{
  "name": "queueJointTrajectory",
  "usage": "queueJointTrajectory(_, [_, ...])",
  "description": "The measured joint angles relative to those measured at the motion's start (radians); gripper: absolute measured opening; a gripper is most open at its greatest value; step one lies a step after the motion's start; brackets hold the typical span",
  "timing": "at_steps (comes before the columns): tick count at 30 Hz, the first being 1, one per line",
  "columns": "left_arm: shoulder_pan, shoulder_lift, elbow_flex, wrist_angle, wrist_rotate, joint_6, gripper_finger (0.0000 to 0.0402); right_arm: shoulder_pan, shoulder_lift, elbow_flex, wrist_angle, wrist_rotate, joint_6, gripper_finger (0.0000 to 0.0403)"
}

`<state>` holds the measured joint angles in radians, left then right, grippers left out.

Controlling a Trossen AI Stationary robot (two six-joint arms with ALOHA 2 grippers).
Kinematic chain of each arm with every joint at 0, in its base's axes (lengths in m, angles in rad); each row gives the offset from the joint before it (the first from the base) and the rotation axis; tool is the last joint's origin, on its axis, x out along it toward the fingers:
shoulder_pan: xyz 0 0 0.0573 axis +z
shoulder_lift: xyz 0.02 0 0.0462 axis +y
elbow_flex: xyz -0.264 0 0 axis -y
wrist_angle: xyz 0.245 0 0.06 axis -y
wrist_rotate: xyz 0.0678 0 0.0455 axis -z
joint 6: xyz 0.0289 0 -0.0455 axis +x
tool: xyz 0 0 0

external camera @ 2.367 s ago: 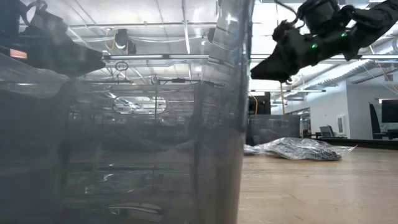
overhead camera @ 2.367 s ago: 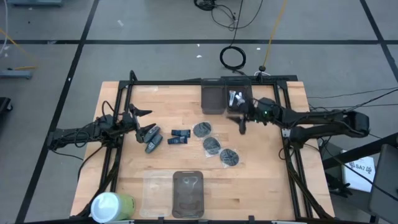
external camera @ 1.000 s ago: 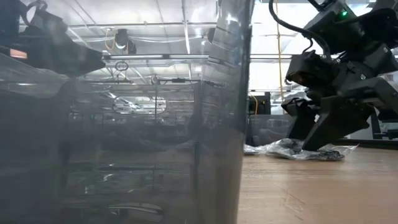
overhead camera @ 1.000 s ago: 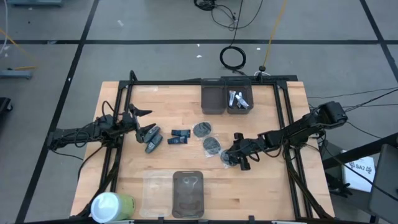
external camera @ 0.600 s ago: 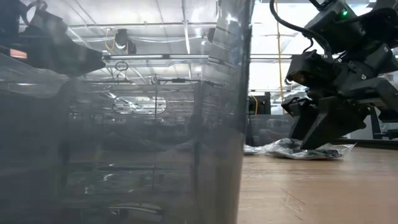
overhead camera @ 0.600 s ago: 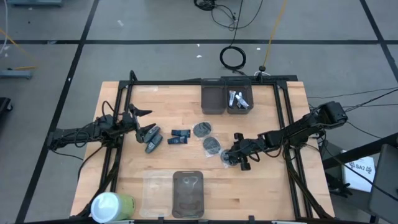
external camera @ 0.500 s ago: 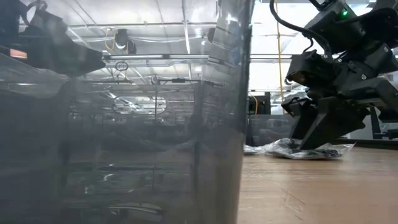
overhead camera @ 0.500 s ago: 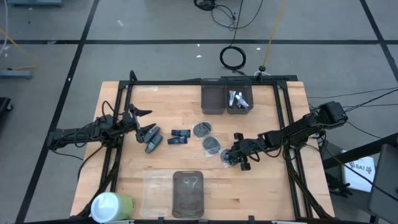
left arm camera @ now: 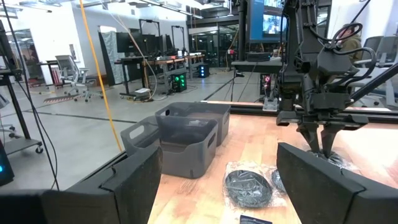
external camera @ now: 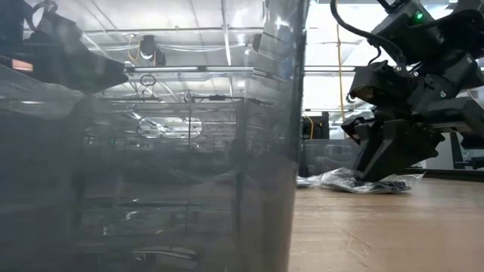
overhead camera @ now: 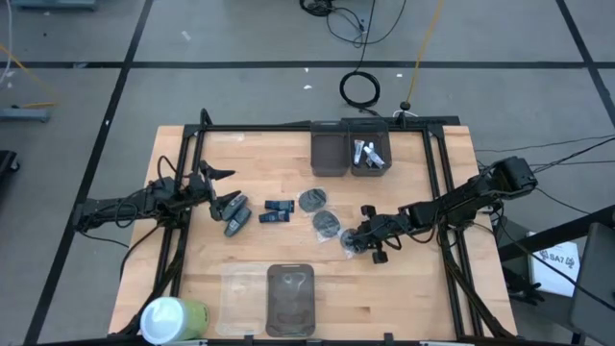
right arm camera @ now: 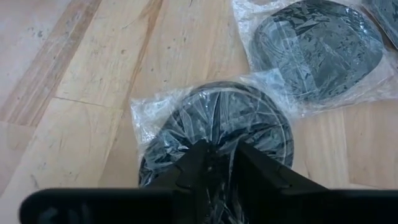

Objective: Pick & Place Travel size toiletries
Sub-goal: Put the bottom black hairbrush into the top left black bin

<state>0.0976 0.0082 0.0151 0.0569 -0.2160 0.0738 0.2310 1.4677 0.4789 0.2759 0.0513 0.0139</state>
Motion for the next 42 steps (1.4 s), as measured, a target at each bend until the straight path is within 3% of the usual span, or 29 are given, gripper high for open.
queueJointTrajectory(15, [0.0, 0.0, 0.0, 0.0, 0.0, 0.0, 0.031, 0.0, 0.0, 0.0, 0.003, 0.001, -0.055, 0.0002])
queueJointTrajectory(42, [0.0, 0.0, 0.0, 0.0, 0.0, 0.0, 0.031, 0.0, -0.031, -0.001, 0.022, 0.003, -0.061, 0.0])
